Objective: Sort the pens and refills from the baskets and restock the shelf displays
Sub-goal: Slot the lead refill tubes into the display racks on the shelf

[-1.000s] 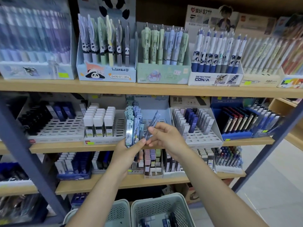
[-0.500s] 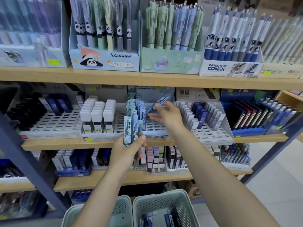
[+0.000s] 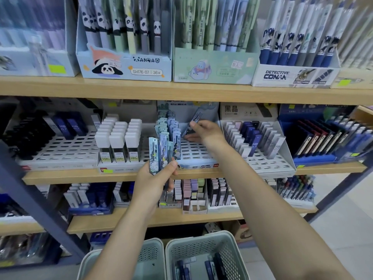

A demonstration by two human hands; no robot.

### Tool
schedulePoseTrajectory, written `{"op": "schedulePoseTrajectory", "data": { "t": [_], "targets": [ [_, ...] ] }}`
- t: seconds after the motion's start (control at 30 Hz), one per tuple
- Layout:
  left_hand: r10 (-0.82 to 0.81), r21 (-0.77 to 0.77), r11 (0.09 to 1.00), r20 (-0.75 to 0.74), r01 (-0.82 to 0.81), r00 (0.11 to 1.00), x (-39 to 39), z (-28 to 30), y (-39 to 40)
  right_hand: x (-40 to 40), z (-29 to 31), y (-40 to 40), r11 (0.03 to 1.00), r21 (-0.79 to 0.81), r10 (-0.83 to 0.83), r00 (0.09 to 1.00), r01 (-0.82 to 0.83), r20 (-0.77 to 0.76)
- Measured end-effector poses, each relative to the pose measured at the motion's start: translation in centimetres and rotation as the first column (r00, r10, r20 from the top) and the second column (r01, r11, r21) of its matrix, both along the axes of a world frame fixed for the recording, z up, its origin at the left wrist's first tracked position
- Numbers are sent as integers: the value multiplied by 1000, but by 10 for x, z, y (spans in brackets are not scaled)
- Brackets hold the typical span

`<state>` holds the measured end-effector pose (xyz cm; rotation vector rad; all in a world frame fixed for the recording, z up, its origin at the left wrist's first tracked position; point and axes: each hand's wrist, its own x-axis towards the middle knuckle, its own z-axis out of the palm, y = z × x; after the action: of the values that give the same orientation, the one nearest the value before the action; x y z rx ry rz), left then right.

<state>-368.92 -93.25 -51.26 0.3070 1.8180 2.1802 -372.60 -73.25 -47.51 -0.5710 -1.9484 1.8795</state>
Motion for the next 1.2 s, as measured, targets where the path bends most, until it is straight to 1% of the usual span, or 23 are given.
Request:
{"op": "schedulePoseTrajectory", "data": {
  "t": [0.07,0.3,0.43,0.6,0.7,0.8,0.9,1.03,1.2],
  "targets": [
    [-3,-2,1000,5,3,1000,0,-1,1,0,1,0,1000,3,-2,1000,2,8],
    [-14,-6,1000,2,14,1000,1,-2,1,2,1,-2,999,-15,33,999,-34,-33],
    [-24,-9,1000,-7,24,1000,1,-3,0,2,3,-2,999,9,45,999,-45,-29],
    [-34,-14,999,-27,34,999,1,-3,-1,-2,1,-2,999,44,16,999,-14,-35],
    [-39,-12,999,-22,38,999,1,-5,-1,-2,0,2,990,136,-35,999,40,-42],
    [-36,-21,999,-20,36,999,1,-6,-1,-1,-4,5,976,215,-30,997,45,-71],
    [-35,-19,999,-20,35,999,1,-6,0,-2,-6,3,973,227,-11,997,30,-81],
    [-32,-28,999,-25,32,999,2,-7,1,-7,-4,2,973,230,24,999,-15,-34],
    [-32,-35,999,-31,31,999,2,-8,1,-7,-1,3,950,312,24,999,-31,27]
  ]
}}
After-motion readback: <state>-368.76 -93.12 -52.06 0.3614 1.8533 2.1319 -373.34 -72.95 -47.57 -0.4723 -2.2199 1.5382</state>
